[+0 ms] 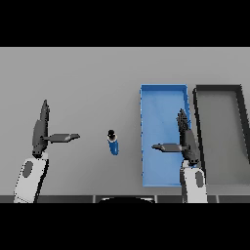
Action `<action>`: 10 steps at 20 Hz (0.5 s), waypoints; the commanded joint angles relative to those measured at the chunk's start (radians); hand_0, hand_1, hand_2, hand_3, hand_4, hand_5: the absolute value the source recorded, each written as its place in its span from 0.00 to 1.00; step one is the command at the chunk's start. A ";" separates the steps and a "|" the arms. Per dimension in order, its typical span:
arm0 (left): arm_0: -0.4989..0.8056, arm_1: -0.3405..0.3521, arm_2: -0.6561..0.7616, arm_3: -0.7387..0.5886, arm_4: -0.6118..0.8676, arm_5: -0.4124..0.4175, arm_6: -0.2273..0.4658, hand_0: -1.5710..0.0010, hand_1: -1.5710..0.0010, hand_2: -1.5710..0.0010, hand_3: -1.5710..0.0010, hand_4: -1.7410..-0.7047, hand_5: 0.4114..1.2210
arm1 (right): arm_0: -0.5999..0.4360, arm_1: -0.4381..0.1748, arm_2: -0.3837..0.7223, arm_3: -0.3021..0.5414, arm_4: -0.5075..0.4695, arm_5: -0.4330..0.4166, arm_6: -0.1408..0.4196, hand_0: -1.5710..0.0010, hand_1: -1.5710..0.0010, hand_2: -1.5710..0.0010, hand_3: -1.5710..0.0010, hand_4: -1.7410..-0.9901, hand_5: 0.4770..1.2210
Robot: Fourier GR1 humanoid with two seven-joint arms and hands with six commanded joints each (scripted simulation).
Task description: Pick up the blue pipe and place it into the blue bin.
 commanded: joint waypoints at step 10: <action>0.079 0.137 -0.077 -0.039 -0.032 -0.211 -0.128 1.00 1.00 1.00 1.00 0.71 0.22 | 0.097 -0.128 0.060 -0.104 0.092 0.074 -0.094 1.00 1.00 1.00 1.00 0.68 0.16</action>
